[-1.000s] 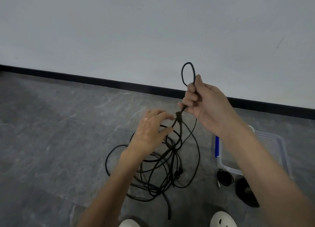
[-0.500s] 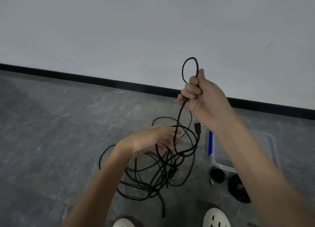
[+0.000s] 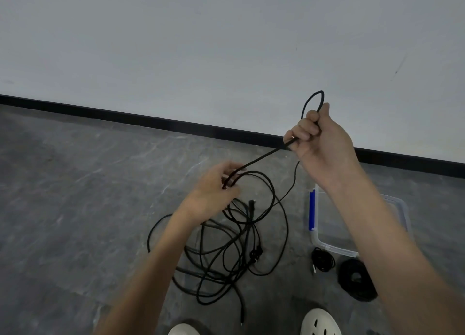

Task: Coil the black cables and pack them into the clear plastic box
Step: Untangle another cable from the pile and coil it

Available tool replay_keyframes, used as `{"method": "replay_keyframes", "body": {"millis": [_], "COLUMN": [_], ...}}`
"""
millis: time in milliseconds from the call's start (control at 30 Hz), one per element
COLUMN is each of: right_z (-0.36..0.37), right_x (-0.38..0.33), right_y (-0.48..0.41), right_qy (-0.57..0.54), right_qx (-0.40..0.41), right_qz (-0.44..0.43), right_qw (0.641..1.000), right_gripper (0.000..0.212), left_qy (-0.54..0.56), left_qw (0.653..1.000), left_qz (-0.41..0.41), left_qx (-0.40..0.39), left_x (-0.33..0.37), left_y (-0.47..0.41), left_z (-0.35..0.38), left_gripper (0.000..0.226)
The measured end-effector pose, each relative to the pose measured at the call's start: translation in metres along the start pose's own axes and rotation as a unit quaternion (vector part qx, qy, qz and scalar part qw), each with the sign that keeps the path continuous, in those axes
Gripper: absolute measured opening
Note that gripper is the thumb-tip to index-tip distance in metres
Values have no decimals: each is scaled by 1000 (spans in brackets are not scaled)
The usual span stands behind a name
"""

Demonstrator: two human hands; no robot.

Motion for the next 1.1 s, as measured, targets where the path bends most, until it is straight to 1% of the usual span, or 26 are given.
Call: {"method": "replay_keyframes", "body": {"millis": [67,100,133,167,200,233,267,333,400,433,467,500,567,600,633,700,733,767,867,933,967,1033,1100], "right_z": [-1,-1,-1,-1,-1,-1,-1,-2,-4,-4,-5,-5,-6,-6,-5,-2,0,4,16,19,20,19,17], "right_x": [1,1,1,1,0,-1,-1,-2,-2,-2,-3,-4,-6,-6,-5,2,6,11,30,39,39,25,0], "right_y": [-1,-1,-1,-2,-2,-2,-2,-3,-4,-4,-5,-5,-4,-3,-2,2,4,6,15,19,18,13,8], "right_qy": [2,4,4,3,1,-1,-5,-16,-24,-26,-26,-26,-21,-6,14,54,69,79,99,134,139,82,-22], "right_qx": [3,3,2,1,0,0,0,3,8,10,14,17,15,7,-7,-39,-55,-74,-137,-150,-143,-101,-55], "right_qz": [-2,-3,-3,-3,-2,-2,-2,0,0,-2,-5,-7,-3,7,20,44,53,65,117,126,114,65,4], "right_qw": [1000,1000,1000,1000,1000,1000,1000,1000,1000,1000,1000,999,1000,1000,1000,997,995,992,979,971,973,989,998], "right_gripper": [43,43,43,43,43,43,43,43,42,42,42,41,37,32,24,10,7,8,9,13,15,17,18], "left_qy": [-128,-166,-180,-181,-182,-191,-206,-212,-158,-113,-62,-8,99,158,223,347,385,400,387,363,341,276,197], "left_qw": [987,976,968,963,959,956,956,966,984,992,997,998,993,985,973,936,921,914,917,925,933,955,975], "left_qz": [5,5,9,15,22,26,29,28,32,39,47,55,61,51,43,46,52,61,95,106,104,103,100], "left_qx": [100,140,174,201,219,220,206,147,81,50,25,12,31,45,51,42,34,27,-2,-29,-36,-36,-35], "left_x": [-2,-2,-4,-5,-7,-6,-5,-3,0,0,1,4,10,13,14,17,19,20,27,31,31,27,21], "left_y": [-3,-2,-3,-2,-1,0,2,2,4,5,7,8,9,9,8,6,5,4,6,7,8,8,8], "left_z": [-2,-5,-8,-12,-15,-18,-19,-19,-19,-18,-18,-19,-21,-22,-22,-20,-19,-19,-12,-5,-3,-2,-1], "left_gripper": [23,18,14,15,20,30,42,65,78,78,72,62,31,17,14,17,19,20,15,13,14,22,28]}}
Point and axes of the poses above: each hand's wrist, its own y-axis away from the middle knuckle, its own z-axis out of the palm, x = y × z, the point moved 3 cm from there along -y, towards the middle knuckle, and after that the axes turned 9 degrees about -y, right-handed, at the moved point
